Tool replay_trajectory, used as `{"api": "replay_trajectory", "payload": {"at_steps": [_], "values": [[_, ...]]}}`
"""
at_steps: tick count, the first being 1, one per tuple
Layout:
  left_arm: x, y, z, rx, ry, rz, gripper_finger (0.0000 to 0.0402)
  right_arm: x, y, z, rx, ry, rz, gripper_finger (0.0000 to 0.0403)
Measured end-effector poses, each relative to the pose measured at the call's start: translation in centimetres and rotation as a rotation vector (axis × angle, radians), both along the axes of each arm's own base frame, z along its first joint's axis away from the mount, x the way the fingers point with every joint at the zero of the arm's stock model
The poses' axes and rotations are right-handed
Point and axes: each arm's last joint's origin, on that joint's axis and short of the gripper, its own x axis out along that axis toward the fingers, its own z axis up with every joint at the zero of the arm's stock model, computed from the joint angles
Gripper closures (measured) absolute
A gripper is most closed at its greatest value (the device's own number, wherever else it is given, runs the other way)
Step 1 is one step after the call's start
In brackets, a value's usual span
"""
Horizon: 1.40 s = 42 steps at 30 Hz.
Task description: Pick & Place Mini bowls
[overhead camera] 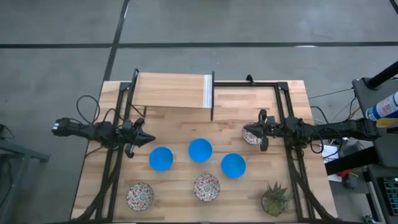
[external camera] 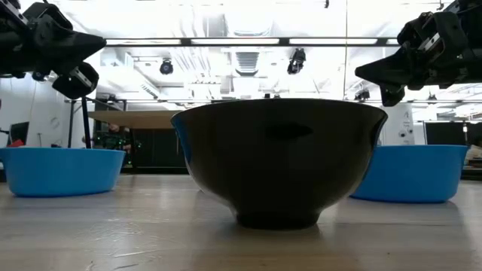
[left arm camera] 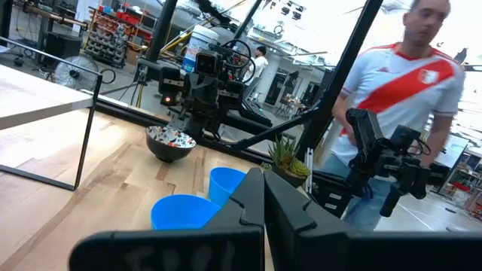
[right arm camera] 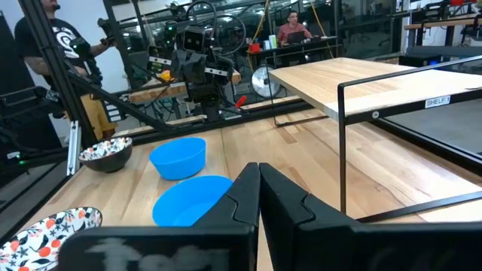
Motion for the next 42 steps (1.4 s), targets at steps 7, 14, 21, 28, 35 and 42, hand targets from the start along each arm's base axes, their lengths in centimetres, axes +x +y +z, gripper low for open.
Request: {"api": "replay_trajectory", "payload": {"at_steps": [7, 14, 21, 28, 35, 42], "values": [[0.00, 0.00, 0.00, 0.000, 0.000, 0.000, 0.0401, 0.00, 0.00, 0.00, 0.000, 0.000, 0.000, 0.0394], [0.00, 0.00, 0.00, 0.000, 0.000, 0.000, 0.0401, 0.00, -0.01, 0.00, 0.000, 0.000, -0.001, 0.0394], [0.00, 0.00, 0.00, 0.000, 0.000, 0.000, 0.0401, 0.00, -0.01, 0.00, 0.000, 0.000, -0.001, 0.0394], [0.00, 0.00, 0.00, 0.000, 0.000, 0.000, 0.0401, 0.00, -0.01, 0.00, 0.000, 0.000, -0.001, 0.0394], [0.00, 0.00, 0.00, 0.000, -0.001, 0.000, 0.0401, 0.00, -0.01, 0.01, 0.000, -0.001, -0.001, 0.0394], [0.00, 0.00, 0.00, 0.000, 0.000, 0.000, 0.0401, 0.00, 0.01, 0.03, 0.045, -0.008, 0.001, 0.0394]]}}
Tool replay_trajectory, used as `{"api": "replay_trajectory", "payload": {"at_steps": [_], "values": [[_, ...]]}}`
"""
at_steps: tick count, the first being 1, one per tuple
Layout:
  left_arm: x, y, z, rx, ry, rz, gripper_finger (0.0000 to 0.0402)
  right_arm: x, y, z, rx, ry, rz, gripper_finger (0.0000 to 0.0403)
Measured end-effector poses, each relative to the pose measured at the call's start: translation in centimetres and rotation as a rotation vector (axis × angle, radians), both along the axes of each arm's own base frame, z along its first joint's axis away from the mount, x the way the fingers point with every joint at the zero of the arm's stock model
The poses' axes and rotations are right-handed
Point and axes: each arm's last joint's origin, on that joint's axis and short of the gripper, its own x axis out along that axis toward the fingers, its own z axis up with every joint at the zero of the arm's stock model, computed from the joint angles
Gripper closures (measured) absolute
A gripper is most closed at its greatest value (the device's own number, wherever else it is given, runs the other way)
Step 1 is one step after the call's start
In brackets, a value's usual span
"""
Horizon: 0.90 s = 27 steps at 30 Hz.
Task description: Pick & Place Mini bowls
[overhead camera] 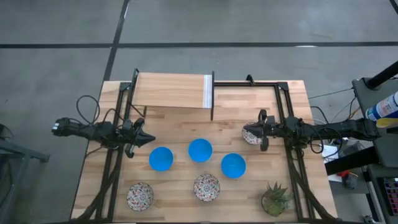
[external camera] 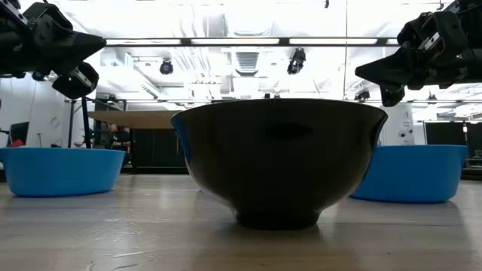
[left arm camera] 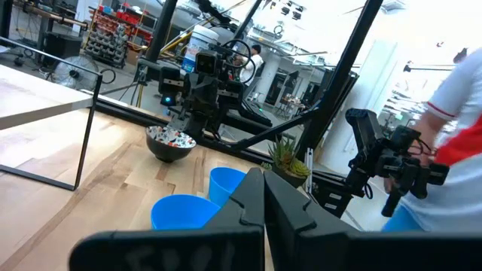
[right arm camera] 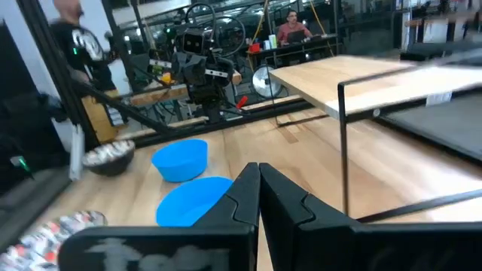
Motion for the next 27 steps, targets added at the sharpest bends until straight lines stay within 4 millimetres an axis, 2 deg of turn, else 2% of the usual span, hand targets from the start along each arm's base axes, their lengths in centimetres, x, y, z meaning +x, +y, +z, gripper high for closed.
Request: {"api": "replay_trajectory", "payload": {"at_steps": [2, 6, 9, 13, 19, 25, 27], "values": [[0.0, 0.0, 0.0, 0.000, 0.000, 0.000, 0.0401, 0.0, 0.0, 0.0, 0.123, -0.014, 0.003, 0.0394], [0.0, 0.0, 0.0, 0.000, 0.000, 0.000, 0.0401, 0.0, 0.0, 0.0, 0.495, -0.059, -0.005, 0.0394], [0.0, 0.0, 0.0, 0.000, 0.000, 0.000, 0.0401, -0.1, -0.4, 0.1, 0.735, -0.131, -0.109, 0.0394], [0.0, 0.0, 0.0, 0.000, 0.000, 0.000, 0.0401, -0.1, -0.5, 0.2, 1.067, -0.237, -0.149, 0.0394], [0.0, 0.0, 0.0, 0.000, 0.000, 0.000, 0.0401, 0.1, -0.2, 0.4, 1.236, -0.202, -0.043, 0.0394], [0.0, 0.0, 0.0, 0.000, 0.000, 0.000, 0.0401, 1.1, 0.0, 3.8, 1.174, -0.183, 0.093, 0.0394], [0.0, 0.0, 0.0, 0.000, 0.000, 0.000, 0.0401, 1.7, 0.1, 4.6, 1.220, -0.123, 0.106, 0.0394]]}}
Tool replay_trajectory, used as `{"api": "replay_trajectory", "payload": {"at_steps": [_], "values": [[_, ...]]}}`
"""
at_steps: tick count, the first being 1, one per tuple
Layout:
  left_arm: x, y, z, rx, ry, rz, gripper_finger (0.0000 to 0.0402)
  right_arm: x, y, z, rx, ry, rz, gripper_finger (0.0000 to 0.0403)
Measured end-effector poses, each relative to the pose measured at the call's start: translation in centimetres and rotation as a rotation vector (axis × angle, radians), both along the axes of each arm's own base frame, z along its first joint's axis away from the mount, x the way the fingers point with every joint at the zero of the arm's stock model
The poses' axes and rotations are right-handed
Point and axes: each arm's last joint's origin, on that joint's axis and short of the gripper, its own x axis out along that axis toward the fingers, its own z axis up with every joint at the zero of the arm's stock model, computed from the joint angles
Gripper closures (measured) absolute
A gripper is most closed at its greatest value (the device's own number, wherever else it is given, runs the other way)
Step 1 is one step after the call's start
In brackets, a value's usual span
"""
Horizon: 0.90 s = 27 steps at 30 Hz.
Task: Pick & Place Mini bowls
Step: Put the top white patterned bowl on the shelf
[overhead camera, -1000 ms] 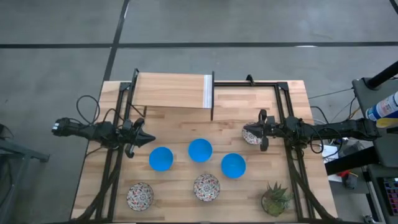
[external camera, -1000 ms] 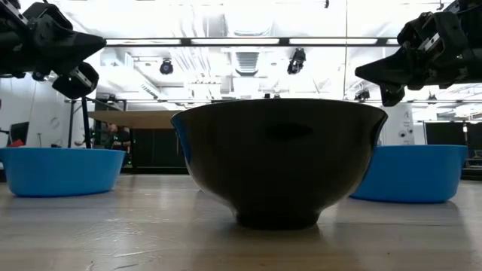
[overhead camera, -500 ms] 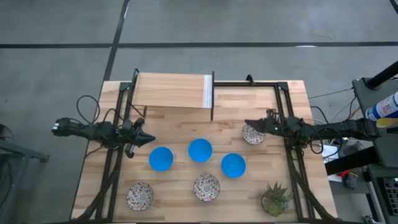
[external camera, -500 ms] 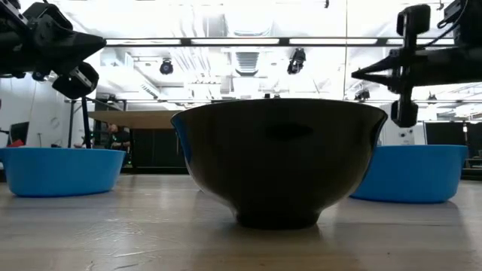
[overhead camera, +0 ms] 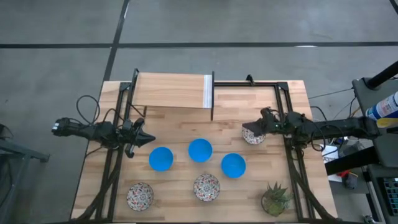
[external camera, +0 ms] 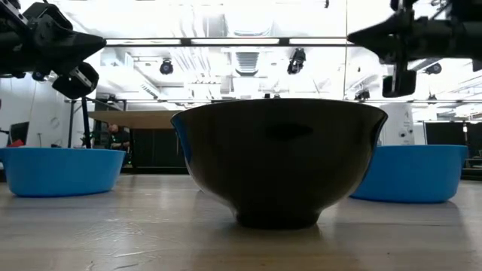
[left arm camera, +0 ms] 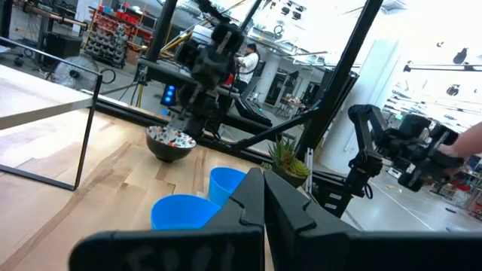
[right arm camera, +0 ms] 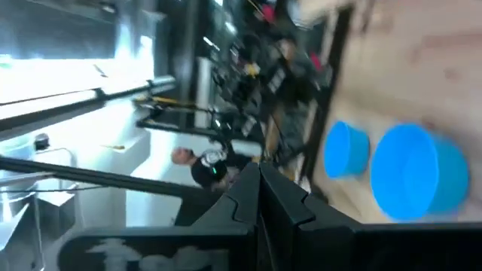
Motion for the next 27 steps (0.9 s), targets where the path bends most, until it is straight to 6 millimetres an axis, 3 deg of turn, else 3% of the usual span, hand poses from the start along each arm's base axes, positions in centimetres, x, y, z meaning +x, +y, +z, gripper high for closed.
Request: {"api": "replay_trajectory", "payload": {"at_steps": [3, 8, 16, 22, 27], "values": [[0.0, 0.0, 0.0, 0.000, 0.000, 0.000, 0.0401, 0.9, 0.4, 1.2, -0.022, 0.106, 0.137, 0.0394], [0.0, 0.0, 0.0, 0.000, 0.000, 0.000, 0.0401, 1.8, 0.8, 3.9, -0.238, 0.389, 0.361, 0.0382], [0.0, 0.0, 0.0, 0.000, 0.000, 0.000, 0.0401, 1.5, 0.6, 6.8, -0.590, 0.850, 0.514, 0.0286], [0.0, 0.0, 0.0, 0.000, 0.000, 0.000, 0.0401, 3.6, 1.0, 5.9, -0.750, 0.909, 0.634, 0.0221], [0.0, 0.0, 0.0, 0.000, 0.000, 0.000, 0.0401, 5.4, 1.9, 3.5, -0.772, 1.004, 0.758, 0.0213]]}}
